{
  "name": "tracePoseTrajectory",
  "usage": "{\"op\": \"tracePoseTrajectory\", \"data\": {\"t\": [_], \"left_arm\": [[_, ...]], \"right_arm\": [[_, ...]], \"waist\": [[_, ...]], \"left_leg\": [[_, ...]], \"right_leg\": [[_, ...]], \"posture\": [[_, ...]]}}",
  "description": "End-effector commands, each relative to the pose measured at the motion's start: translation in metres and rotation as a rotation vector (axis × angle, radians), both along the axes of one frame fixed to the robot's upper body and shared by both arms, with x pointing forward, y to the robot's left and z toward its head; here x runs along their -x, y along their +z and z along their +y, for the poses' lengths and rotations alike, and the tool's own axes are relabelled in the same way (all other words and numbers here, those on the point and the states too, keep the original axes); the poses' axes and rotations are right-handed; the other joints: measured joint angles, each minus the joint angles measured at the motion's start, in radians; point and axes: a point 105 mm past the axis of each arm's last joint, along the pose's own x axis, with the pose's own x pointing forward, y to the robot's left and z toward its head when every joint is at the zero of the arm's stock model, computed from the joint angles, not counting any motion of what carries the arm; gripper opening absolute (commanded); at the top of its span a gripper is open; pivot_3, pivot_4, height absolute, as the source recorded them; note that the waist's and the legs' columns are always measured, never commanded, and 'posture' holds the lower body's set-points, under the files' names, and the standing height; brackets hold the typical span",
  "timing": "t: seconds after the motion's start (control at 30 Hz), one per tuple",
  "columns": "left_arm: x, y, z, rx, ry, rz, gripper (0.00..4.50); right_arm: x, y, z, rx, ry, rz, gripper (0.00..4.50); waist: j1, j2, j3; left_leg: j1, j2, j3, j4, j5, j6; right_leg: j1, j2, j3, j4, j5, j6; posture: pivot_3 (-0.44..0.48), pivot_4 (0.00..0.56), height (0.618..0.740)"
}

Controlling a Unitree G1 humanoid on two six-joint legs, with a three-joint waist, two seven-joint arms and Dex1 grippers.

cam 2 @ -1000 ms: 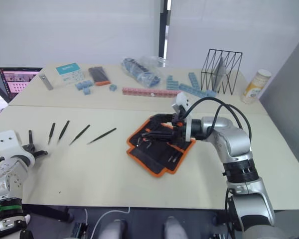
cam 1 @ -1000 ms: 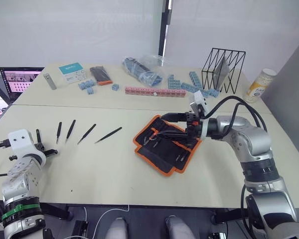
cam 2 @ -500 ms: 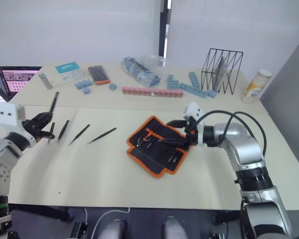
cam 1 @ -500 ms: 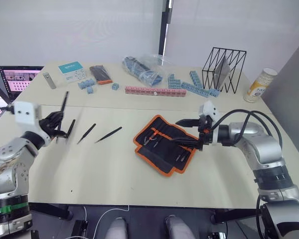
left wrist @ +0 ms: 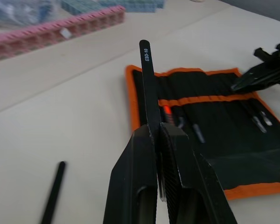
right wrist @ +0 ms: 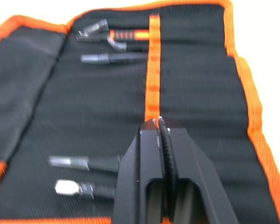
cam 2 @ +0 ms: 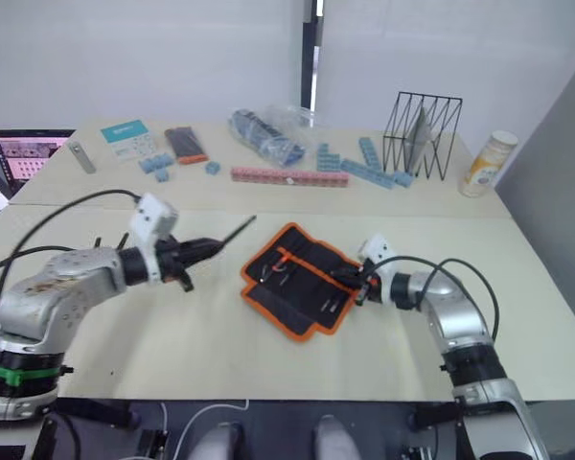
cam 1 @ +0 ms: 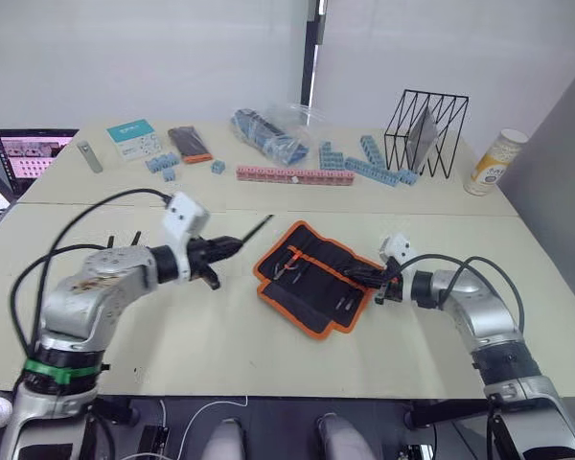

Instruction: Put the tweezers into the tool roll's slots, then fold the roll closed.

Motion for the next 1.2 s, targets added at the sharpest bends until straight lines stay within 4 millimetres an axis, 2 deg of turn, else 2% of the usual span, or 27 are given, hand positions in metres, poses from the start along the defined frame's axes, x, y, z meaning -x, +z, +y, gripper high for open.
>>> {"op": "tracePoseTrajectory", "data": {"t": [0.03, 0.1, 0.23, 0.4, 0.57, 0.7, 0.9, 1.03, 1.2], "left_arm": [[0.002, 0.004, -0.024, -0.011, -0.047, 0.007, 0.0], [0.003, -0.007, -0.038, -0.024, -0.062, 0.031, 0.0], [0.001, -0.022, -0.046, -0.037, -0.035, 0.078, 0.0], [0.005, -0.034, -0.058, -0.044, -0.03, 0.125, 0.0], [-0.001, -0.051, -0.057, -0.077, 0.027, 0.206, 0.0], [-0.002, -0.061, -0.068, -0.104, 0.005, 0.24, 0.0], [-0.002, -0.068, -0.068, -0.12, 0.025, 0.268, 0.0], [-0.009, -0.068, -0.065, -0.115, 0.068, 0.25, 0.0], [-0.016, -0.065, -0.078, -0.089, 0.061, 0.237, 0.0]], "right_arm": [[-0.001, -0.001, -0.002, -0.017, -0.014, -0.023, 0.03], [0.002, -0.01, -0.004, -0.01, -0.022, -0.005, 0.03], [0.004, -0.021, -0.007, 0.028, -0.036, 0.009, 0.03], [0.004, -0.023, -0.005, 0.04, -0.038, 0.016, 0.03], [0.003, -0.017, 0.001, 0.023, -0.024, 0.001, 0.03], [0.005, -0.017, 0.004, 0.028, -0.012, 0.001, 0.03], [0.006, -0.016, 0.004, 0.031, -0.014, 0.002, 0.03], [0.007, -0.017, 0.003, 0.033, -0.018, 0.006, 0.03], [0.008, -0.021, 0.002, 0.049, -0.027, 0.02, 0.03]], "waist": [[-0.003, 0.0, 0.0], [-0.003, 0.0, 0.0], [-0.002, 0.0, 0.0], [-0.001, 0.0, 0.0], [-0.002, 0.0, 0.0], [-0.002, 0.0, 0.0], [-0.002, 0.0, 0.0], [-0.001, 0.0, 0.0], [-0.001, 0.0, 0.0]], "left_leg": [[0.0, 0.0, 0.0, 0.0, 0.0, 0.0], [0.001, 0.0, 0.0, 0.0, 0.0, 0.0], [0.004, 0.0, 0.0, 0.0, 0.0, 0.0], [0.005, 0.0, 0.0, 0.002, 0.0, 0.0], [0.006, 0.0, 0.0, 0.002, 0.0, 0.0], [0.006, 0.0, 0.0, 0.002, 0.0, 0.0], [0.006, -0.001, 0.0, 0.002, 0.0, 0.0], [0.006, -0.001, 0.0, 0.002, 0.0, 0.0], [0.006, -0.001, 0.0, 0.003, 0.0, 0.0]], "right_leg": [[0.0, 0.0, 0.0, 0.0, 0.0, 0.0], [0.0, 0.0, 0.0, 0.001, 0.0, 0.0], [0.003, 0.0, 0.001, 0.001, 0.0, 0.0], [0.005, 0.0, 0.001, 0.001, 0.0, 0.001], [0.006, 0.0, 0.001, 0.001, 0.0, 0.001], [0.006, 0.0, 0.001, 0.001, 0.0, 0.001], [0.006, 0.0, 0.001, 0.001, 0.0, 0.001], [0.006, 0.0, 0.001, 0.001, 0.0, 0.001], [0.007, 0.0, 0.001, 0.001, 0.001, 0.002]], "posture": [[0.0, 0.15, 0.74], [0.0, 0.15, 0.74], [0.0, 0.15, 0.74], [0.0, 0.15, 0.74], [0.0, 0.15, 0.74], [0.0, 0.15, 0.74], [0.0, 0.15, 0.74], [0.0, 0.15, 0.74], [0.0, 0.15, 0.74]]}}
